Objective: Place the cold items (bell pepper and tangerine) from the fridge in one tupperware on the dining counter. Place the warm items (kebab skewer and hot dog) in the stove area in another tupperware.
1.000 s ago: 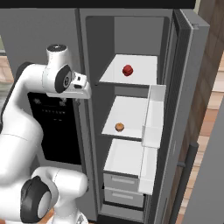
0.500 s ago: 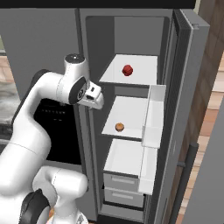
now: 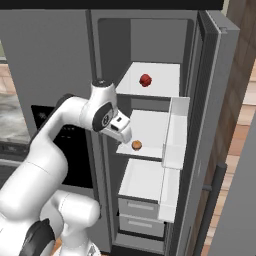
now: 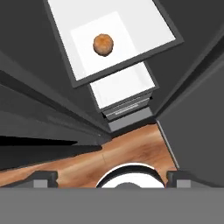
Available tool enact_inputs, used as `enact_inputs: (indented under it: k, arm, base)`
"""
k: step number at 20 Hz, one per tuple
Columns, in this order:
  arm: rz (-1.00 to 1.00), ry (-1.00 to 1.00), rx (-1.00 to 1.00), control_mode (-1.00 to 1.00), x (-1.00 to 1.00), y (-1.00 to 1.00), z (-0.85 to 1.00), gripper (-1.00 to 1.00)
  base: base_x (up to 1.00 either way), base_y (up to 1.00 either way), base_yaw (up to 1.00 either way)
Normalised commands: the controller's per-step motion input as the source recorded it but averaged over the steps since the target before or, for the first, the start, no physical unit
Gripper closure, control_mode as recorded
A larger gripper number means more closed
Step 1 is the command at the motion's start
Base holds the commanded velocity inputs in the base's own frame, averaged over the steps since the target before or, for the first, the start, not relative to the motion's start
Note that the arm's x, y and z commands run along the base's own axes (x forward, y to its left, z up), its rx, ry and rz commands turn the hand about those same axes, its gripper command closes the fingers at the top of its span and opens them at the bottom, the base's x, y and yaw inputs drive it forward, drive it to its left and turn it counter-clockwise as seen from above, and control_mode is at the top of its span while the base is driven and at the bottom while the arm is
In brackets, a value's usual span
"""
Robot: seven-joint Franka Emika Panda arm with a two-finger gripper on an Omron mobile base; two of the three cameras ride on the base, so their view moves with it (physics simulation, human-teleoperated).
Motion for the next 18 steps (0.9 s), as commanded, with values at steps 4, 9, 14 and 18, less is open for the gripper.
enact_inputs:
  k: [4, 9, 14, 18]
  arm:
    - [-0.17, 0.20, 0.01, -1.00, 0.29, -0.33, -0.42, -1.00]
    - [-0.14, 0.06, 0.09, -1.00, 0.30, -0.21, -0.45, -1.00]
    - [-0.12, 0.00, 0.20, -1.00, 0.35, -0.03, -0.35, -1.00]
    - [-0.12, 0.00, 0.17, -1.00, 0.27, 0.00, -0.30, -1.00]
  base:
    - [0.00, 0.00, 0.00]
    - [0.00, 0.00, 0.00]
    - [0.00, 0.00, 0.00]
    - [0.00, 0.00, 0.00]
